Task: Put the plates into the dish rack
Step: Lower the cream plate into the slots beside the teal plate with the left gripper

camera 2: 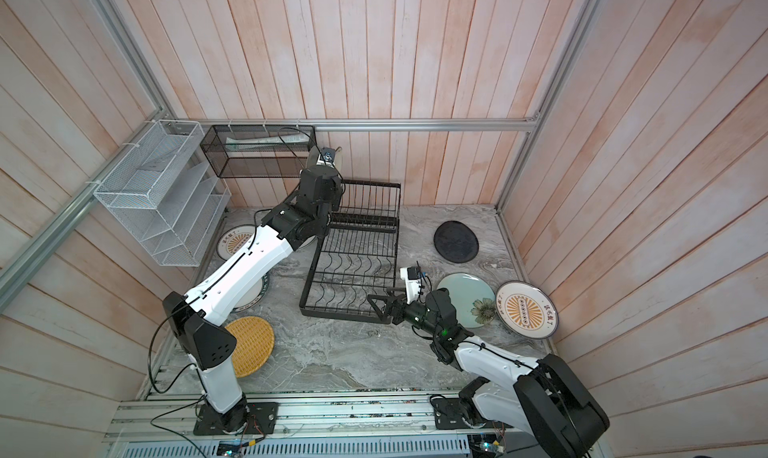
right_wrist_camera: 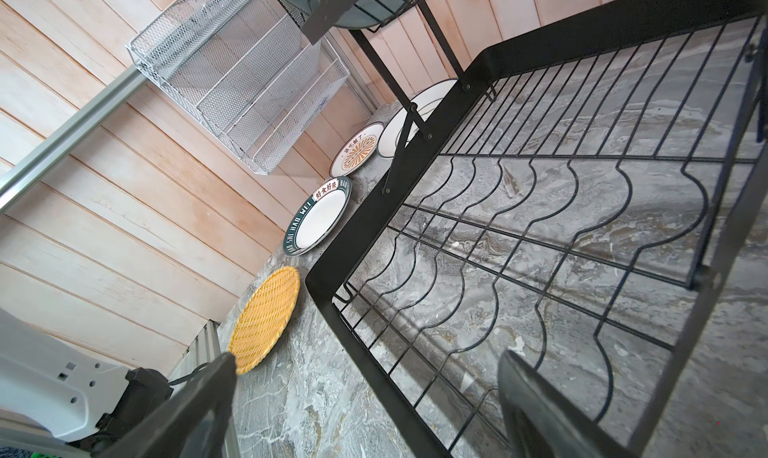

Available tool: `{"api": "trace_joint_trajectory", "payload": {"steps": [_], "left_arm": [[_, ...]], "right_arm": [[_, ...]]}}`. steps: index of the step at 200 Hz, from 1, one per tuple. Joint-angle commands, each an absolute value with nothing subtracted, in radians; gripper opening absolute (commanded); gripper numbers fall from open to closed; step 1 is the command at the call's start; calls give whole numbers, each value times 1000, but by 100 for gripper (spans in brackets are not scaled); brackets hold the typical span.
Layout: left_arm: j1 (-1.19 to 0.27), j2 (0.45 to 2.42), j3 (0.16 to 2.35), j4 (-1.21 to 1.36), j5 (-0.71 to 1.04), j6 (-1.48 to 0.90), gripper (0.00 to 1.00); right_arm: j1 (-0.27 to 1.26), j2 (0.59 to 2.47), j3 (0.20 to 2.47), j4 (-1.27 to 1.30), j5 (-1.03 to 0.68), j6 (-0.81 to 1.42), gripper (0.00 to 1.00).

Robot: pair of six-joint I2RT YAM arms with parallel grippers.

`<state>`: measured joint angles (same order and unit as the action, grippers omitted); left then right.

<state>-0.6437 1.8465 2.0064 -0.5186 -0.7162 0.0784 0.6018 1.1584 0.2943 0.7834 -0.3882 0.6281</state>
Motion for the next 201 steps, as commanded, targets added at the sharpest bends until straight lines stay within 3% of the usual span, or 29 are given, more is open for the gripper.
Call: {"api": "trace_joint_trajectory", "payload": {"steps": [1, 201], "left_arm": [[-632, 1841, 2077, -397, -727, 113, 0], [-597, 1945, 2119, -538, -686, -19, 0]], "right_arm": [[612, 1170, 306, 811, -411, 632, 98], [618, 1194, 322, 804, -423, 634, 98]]}}
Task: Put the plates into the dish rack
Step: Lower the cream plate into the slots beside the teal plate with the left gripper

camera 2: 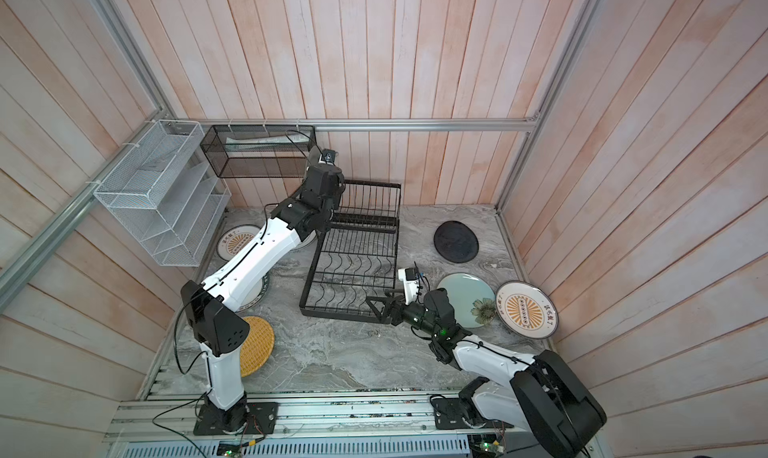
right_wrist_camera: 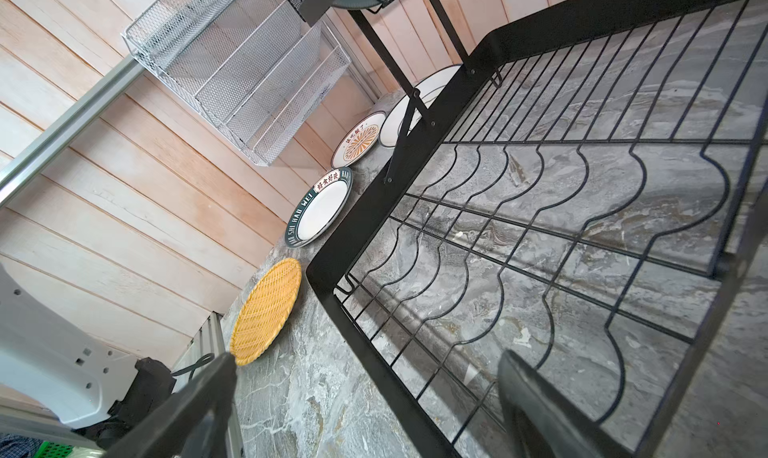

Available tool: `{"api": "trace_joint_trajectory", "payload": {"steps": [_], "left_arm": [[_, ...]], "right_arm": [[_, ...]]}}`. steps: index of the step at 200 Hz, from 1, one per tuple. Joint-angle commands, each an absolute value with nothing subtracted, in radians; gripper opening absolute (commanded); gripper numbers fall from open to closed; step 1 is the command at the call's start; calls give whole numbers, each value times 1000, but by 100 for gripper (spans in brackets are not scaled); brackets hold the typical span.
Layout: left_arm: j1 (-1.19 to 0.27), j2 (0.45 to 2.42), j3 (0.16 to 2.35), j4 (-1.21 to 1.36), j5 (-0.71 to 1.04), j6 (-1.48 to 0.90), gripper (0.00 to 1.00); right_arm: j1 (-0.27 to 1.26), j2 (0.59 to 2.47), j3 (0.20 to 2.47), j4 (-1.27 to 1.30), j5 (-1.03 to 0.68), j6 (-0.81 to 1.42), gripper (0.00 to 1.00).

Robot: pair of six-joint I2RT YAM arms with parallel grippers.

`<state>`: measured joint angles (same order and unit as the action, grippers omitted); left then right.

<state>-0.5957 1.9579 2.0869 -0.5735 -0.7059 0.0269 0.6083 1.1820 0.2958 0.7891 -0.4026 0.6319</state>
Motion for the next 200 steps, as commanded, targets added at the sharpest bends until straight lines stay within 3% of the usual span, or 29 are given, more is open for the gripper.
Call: {"api": "trace_joint_trajectory", "payload": {"steps": [1, 43, 78, 200], "left_arm": [[-597, 1945, 2118, -539, -685, -20, 0], [-594, 1947, 2123, -587, -656, -72, 0], [-586, 1940, 2112, -607, -636, -122, 13], [-575, 1870, 2114, -618, -631, -130, 38]], "right_arm": [[617, 1195, 323, 805, -423, 634, 98], [619, 1211, 330, 797, -422, 630, 98], [620, 1231, 335, 804, -431, 642, 98], [621, 1243, 337, 822, -453, 649, 98]]}}
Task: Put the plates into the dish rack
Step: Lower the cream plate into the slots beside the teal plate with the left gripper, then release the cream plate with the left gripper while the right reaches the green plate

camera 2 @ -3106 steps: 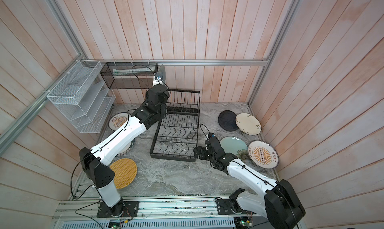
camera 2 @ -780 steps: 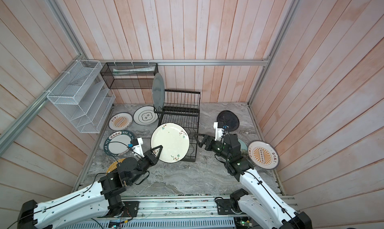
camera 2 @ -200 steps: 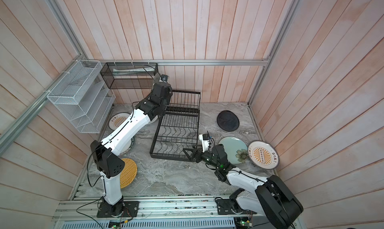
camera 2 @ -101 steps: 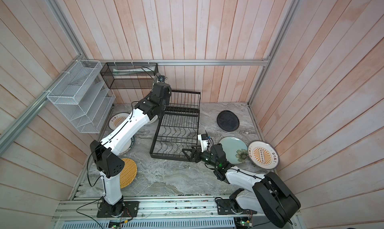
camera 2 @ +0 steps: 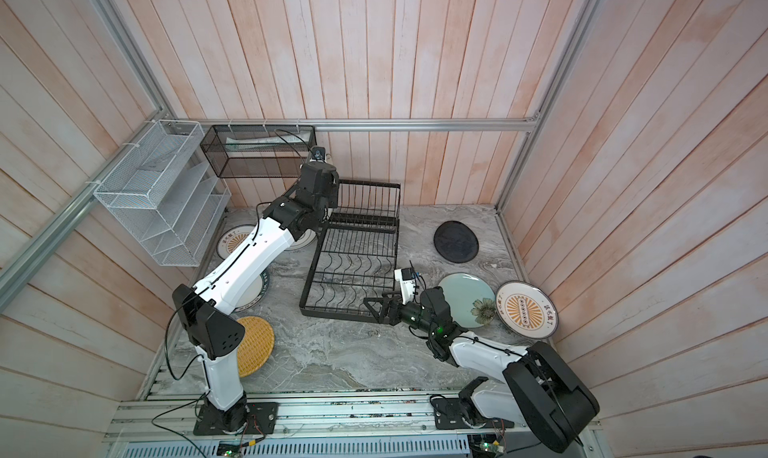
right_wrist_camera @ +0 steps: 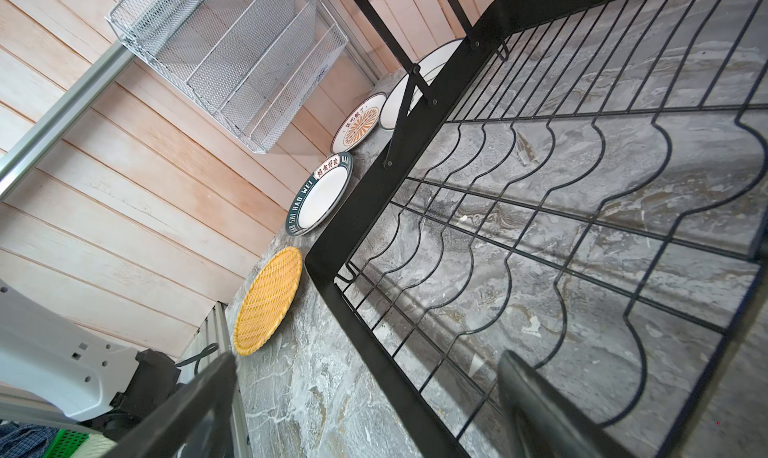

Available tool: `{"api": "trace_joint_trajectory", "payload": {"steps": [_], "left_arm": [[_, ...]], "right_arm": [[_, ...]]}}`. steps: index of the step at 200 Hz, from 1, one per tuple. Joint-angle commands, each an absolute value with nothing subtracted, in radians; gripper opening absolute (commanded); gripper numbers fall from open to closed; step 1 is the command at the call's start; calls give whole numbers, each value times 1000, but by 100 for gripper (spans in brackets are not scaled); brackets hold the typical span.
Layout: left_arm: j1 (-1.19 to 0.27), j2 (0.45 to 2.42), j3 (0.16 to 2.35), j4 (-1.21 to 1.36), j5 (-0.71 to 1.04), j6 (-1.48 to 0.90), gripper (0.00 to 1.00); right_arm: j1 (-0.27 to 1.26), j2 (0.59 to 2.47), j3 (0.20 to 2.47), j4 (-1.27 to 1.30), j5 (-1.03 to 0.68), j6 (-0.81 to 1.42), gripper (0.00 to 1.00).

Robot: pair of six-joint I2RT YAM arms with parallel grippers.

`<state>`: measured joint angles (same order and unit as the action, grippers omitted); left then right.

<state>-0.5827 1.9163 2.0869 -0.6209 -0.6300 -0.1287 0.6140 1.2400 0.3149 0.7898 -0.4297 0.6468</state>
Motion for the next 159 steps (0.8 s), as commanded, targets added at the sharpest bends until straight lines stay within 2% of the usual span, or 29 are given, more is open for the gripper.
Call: {"api": "trace_joint_trajectory", "payload": {"steps": [1, 83, 126, 159], "left_arm": [[-575, 1870, 2114, -617, -632, -130, 38], [-575, 1855, 2244, -723, -570, -157, 46], [-574, 1774, 2278, -791, -434, -194, 66], [-574, 1566, 2027, -714, -273, -207, 89]], "right_arm": [[621, 1243, 337, 823, -453, 649, 98], [624, 1179, 311, 856, -470, 630, 98], [624, 1011, 292, 760, -407, 582, 98], [623, 814, 296, 640, -328, 580, 98]]}}
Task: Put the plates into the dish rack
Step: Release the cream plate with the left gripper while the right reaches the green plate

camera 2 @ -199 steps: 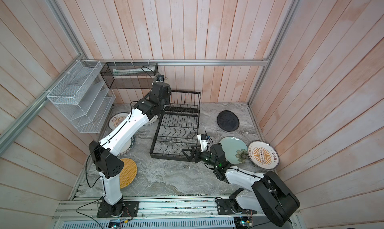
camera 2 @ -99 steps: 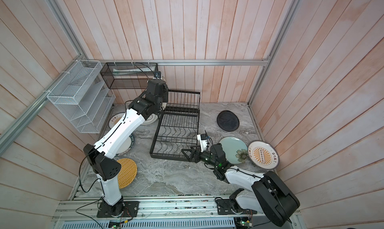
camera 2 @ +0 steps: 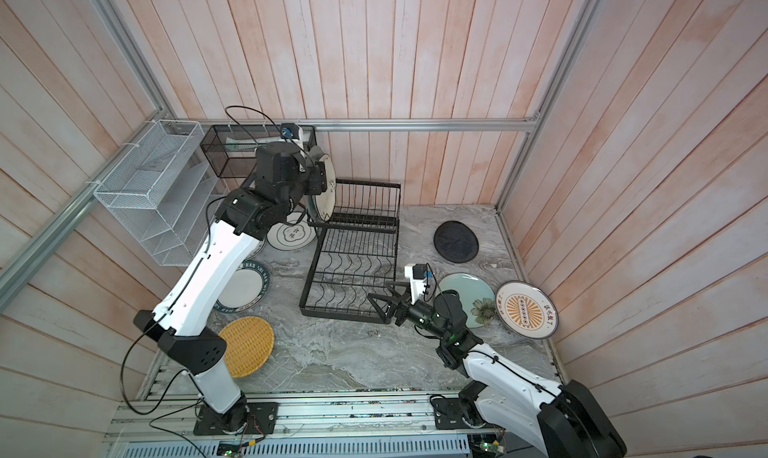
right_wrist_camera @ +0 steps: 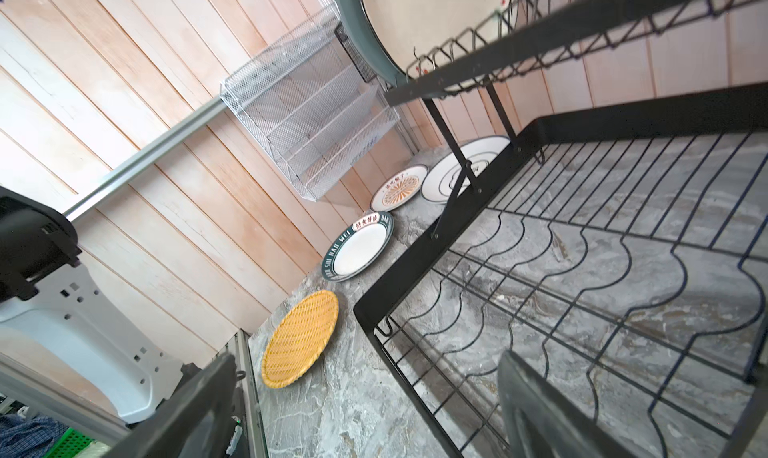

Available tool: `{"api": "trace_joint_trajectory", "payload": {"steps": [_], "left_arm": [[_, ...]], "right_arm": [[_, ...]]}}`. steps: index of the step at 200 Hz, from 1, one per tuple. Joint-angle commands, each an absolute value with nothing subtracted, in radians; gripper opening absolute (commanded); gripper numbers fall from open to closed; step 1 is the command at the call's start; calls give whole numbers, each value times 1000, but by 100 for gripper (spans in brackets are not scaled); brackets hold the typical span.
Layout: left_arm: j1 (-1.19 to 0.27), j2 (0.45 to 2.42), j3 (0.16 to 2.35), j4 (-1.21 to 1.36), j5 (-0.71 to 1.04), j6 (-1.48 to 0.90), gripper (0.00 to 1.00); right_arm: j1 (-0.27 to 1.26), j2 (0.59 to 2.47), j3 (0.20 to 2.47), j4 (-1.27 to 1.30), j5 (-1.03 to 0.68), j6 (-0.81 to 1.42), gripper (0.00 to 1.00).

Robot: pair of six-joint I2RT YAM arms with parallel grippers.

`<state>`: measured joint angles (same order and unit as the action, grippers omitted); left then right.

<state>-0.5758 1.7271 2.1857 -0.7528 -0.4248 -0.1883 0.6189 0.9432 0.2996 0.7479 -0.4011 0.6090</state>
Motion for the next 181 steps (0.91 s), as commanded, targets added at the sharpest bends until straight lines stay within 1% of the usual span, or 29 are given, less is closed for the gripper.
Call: {"api": "trace_joint_trajectory", "payload": {"steps": [1, 12, 15, 30, 60, 83, 105, 124, 149, 181], "left_arm": [[-574, 1557, 2015, -712, -269, -207, 90], [-574, 1461, 1887, -649, -225, -204, 99], [-575, 1439, 1845, -628, -214, -202, 100], [-571, 1303, 1668, -545, -151, -198, 100], [-565, 1065, 1362, -439, -20, -213, 100], [-565, 911, 1165, -405, 75, -246, 100], [-566, 804, 1019, -417, 129, -276, 100], [-565, 735, 920, -443, 141, -288, 100], [-565, 671, 833, -477, 152, -286, 100], [-566, 656, 759, -508, 178, -324, 100]], "right_arm": [[624, 810, 298, 634, -327, 579, 98], [621, 744, 311, 561, -308, 570, 98], [623, 727, 316, 540, -303, 569, 98], [620, 648, 335, 450, -278, 561, 98], [614, 518, 405, 206, -163, 549, 98], [607, 465, 459, 19, -27, 563, 98], [585, 471, 505, -125, 86, 588, 98], [553, 493, 519, -163, 110, 599, 98], [475, 541, 516, -147, 77, 607, 98], [316, 656, 502, -76, -34, 628, 98]]}}
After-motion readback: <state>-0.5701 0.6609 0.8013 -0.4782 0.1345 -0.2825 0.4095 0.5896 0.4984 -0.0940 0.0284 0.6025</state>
